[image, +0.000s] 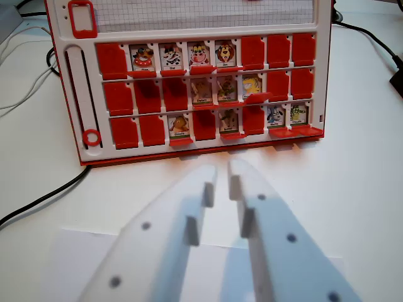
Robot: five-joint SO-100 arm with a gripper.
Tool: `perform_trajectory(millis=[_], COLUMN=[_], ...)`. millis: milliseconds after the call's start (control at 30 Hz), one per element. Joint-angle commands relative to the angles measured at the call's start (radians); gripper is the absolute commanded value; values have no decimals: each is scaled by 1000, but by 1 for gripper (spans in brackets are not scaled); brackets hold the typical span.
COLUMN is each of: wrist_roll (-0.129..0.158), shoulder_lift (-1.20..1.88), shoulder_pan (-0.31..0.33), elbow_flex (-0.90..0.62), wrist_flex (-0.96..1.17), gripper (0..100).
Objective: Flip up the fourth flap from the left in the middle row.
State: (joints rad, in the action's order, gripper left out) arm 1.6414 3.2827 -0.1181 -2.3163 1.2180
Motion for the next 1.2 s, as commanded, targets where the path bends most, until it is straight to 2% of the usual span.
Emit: perform_trajectory(millis=[0,400,533,700,867,967,1167], wrist_roll=[-6,-21,-6,5,25,29,61], shoulder_lift=[-9,-9,-9,-9,-40,-97,-206], shoulder_pan=[-2,20,57,63,100,118,144], elbow_flex=[38,28,23,40,9,-11,-69], wrist_flex=[14,2,-2,40,34,-11,-138], gripper=[2,2,2,2,2,2,2])
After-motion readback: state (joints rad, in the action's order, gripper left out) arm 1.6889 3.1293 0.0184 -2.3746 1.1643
